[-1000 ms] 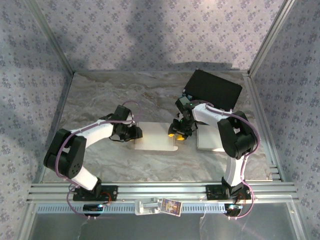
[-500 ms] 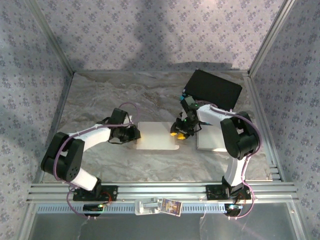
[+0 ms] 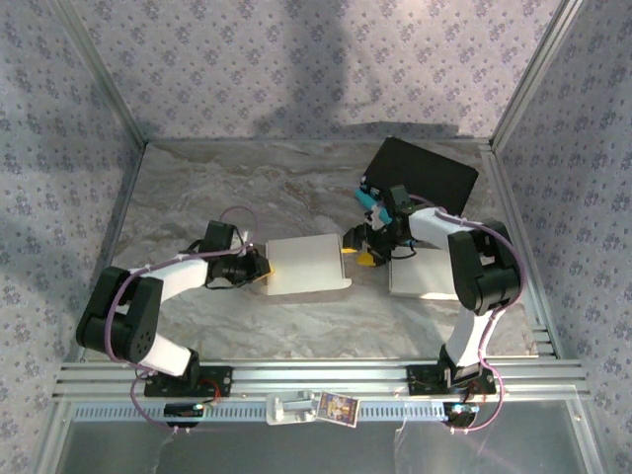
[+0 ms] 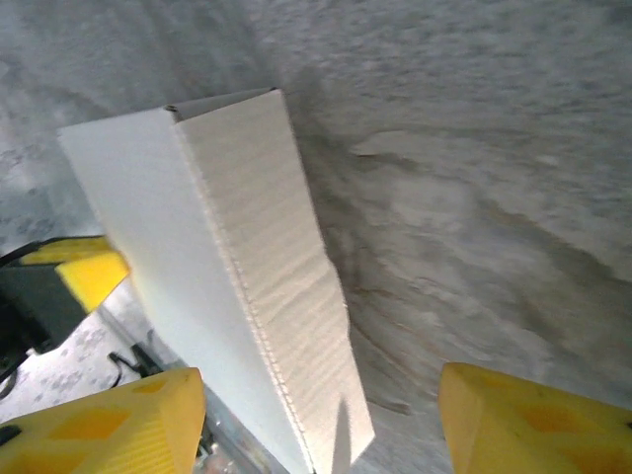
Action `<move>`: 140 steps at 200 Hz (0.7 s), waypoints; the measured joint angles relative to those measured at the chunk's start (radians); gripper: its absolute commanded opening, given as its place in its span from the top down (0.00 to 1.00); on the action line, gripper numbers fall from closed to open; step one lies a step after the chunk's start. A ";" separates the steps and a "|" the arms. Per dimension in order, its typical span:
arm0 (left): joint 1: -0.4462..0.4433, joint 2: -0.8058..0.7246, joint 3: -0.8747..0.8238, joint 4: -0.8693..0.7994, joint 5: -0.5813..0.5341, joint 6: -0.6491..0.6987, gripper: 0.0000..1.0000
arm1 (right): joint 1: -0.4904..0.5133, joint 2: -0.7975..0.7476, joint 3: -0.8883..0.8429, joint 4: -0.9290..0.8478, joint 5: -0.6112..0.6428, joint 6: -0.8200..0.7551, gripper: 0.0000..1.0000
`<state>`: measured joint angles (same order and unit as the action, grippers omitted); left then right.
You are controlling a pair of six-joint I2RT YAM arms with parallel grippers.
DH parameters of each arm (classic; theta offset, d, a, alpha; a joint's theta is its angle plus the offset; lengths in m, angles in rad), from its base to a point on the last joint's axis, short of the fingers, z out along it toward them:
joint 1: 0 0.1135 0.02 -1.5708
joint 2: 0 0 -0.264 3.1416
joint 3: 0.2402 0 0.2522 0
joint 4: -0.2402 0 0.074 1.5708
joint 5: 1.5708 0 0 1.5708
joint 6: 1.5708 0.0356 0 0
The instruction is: Fold the paper box
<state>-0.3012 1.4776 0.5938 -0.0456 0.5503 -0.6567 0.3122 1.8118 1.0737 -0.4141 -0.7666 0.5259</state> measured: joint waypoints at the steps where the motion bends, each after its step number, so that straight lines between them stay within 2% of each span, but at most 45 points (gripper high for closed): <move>1: 0.001 0.000 -0.002 0.003 0.003 0.000 0.94 | 0.000 0.000 0.000 0.002 -0.002 0.000 0.34; 54: 0.052 0.010 -0.039 0.069 0.070 -0.030 0.95 | 0.017 0.064 0.000 0.101 -0.103 -0.003 0.34; 103: 0.071 0.018 -0.043 0.081 0.094 -0.037 0.95 | 0.067 0.085 0.000 0.172 -0.125 0.022 0.35; 140: 0.077 0.018 -0.046 0.084 0.097 -0.037 0.95 | 0.128 0.111 0.000 0.289 -0.128 0.109 0.38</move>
<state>-0.2241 1.4960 0.5480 0.0383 0.6476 -0.6937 0.4400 1.9228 1.0740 -0.1249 -0.8948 0.6346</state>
